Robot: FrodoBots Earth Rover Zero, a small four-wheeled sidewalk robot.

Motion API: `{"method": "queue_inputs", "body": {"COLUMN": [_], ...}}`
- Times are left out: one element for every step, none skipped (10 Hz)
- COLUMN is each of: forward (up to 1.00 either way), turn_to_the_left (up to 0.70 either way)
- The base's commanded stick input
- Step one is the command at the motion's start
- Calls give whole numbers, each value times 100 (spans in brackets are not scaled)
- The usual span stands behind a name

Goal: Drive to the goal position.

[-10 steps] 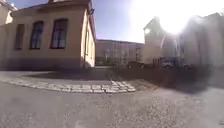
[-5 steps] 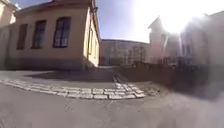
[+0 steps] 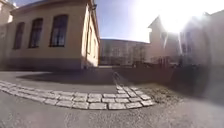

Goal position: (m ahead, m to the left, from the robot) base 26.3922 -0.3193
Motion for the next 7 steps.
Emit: {"method": "queue_inputs", "body": {"forward": [85, 85, 85, 85, 85, 85, 85], "turn_to_the_left": [0, 14, 32, 34, 34, 34, 22]}}
